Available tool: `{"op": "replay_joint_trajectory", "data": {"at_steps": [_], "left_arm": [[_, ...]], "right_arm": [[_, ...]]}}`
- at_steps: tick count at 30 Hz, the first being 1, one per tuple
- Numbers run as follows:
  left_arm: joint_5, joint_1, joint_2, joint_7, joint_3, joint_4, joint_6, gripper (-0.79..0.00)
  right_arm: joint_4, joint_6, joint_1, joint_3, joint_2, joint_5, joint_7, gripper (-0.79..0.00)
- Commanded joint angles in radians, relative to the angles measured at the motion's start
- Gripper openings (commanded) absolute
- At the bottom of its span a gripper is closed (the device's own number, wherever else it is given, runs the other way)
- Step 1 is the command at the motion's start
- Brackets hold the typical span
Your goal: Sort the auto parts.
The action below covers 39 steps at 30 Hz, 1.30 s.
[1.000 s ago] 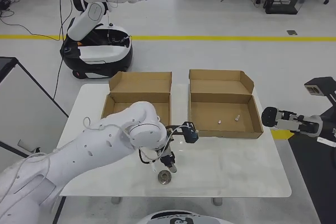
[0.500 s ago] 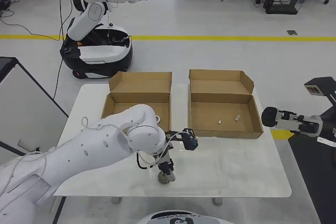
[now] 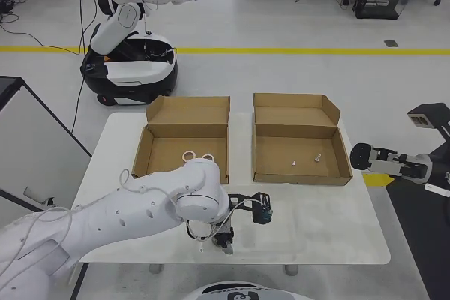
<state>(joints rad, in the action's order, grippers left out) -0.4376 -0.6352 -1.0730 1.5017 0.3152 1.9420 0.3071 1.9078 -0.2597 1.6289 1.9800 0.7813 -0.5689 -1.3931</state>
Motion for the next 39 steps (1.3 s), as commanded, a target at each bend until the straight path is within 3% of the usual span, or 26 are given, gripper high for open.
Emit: {"op": "replay_joint_trajectory", "data": {"at_steps": [1, 4, 8, 15, 23, 31, 36, 39], "left_arm": [[-0.01, -0.004, -0.006, -0.015, -0.009, -0.018, 0.005, 0.0], [-0.028, -0.005, -0.017, -0.027, -0.022, -0.038, 0.008, 0.0], [-0.037, -0.002, -0.029, -0.002, -0.043, -0.071, 0.012, -0.157], [-0.023, 0.012, -0.045, 0.004, -0.074, -0.101, 0.008, -0.228], [0.029, 0.019, -0.046, -0.011, -0.056, -0.084, 0.022, -0.182], [0.134, 0.037, -0.009, -0.024, 0.025, 0.035, 0.035, -0.206], [0.083, 0.054, 0.015, -0.027, 0.094, 0.074, 0.038, -0.206], [0.009, 0.062, 0.019, -0.011, 0.088, 0.07, 0.023, -0.2]], "right_arm": [[0.0, 0.0, 0.0, 0.0, 0.0, 0.0, 0.0, 0.0], [0.0, 0.0, 0.0, 0.0, 0.0, 0.0, 0.0, 0.0], [0.0, 0.0, 0.0, 0.0, 0.0, 0.0, 0.0, 0.0], [0.0, 0.0, 0.0, 0.0, 0.0, 0.0, 0.0, 0.0], [0.0, 0.0, 0.0, 0.0, 0.0, 0.0, 0.0, 0.0], [0.0, 0.0, 0.0, 0.0, 0.0, 0.0, 0.0, 0.0], [0.0, 0.0, 0.0, 0.0, 0.0, 0.0, 0.0, 0.0], [0.0, 0.0, 0.0, 0.0, 0.0, 0.0, 0.0, 0.0]]}}
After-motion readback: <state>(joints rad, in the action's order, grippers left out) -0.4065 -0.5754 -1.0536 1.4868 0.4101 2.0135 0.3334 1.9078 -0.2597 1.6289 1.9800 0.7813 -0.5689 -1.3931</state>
